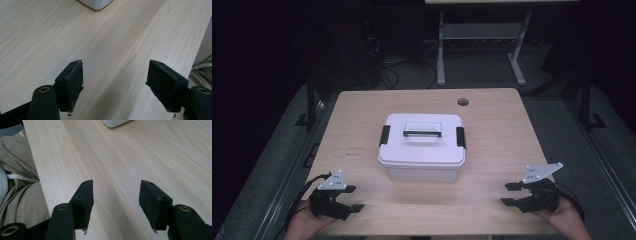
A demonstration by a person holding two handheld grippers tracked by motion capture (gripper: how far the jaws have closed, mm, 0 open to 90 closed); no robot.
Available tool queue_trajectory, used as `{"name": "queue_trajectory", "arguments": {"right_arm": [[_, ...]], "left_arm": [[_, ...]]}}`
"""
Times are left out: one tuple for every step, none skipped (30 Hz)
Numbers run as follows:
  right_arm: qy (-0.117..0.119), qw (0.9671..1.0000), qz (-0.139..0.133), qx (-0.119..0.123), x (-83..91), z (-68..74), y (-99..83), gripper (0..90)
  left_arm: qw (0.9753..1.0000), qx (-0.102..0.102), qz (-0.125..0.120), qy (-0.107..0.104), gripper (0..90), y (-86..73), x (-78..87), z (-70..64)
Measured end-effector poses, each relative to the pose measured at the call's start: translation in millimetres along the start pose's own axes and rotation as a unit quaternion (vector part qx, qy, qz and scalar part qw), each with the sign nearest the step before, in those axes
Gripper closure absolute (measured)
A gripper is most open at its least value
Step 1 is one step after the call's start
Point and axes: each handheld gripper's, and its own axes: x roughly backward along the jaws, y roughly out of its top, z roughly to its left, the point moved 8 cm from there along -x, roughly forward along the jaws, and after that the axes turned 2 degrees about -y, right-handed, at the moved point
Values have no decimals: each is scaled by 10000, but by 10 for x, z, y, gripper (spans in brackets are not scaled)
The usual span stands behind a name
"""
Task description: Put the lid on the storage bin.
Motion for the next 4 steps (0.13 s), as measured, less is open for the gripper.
{"name": "queue_trajectory", "arguments": {"right_arm": [[-8, 10000, -3, -28, 5, 7, -7, 442], [-20, 10000, -16, -20, 6, 7, -15, 437], [-18, 10000, -10, -34, 9, 16, -25, 437], [-23, 10000, -2, -29, 10, 20, -30, 437]], "left_arm": [[10000, -4, 10, -8, 288, -3, -5, 1], [10000, 6, 0, -1, 288, -3, -11, 2], [10000, 3, -1, 0, 288, -3, -11, 4], [10000, 17, -5, -4, 288, -4, -9, 5]]}}
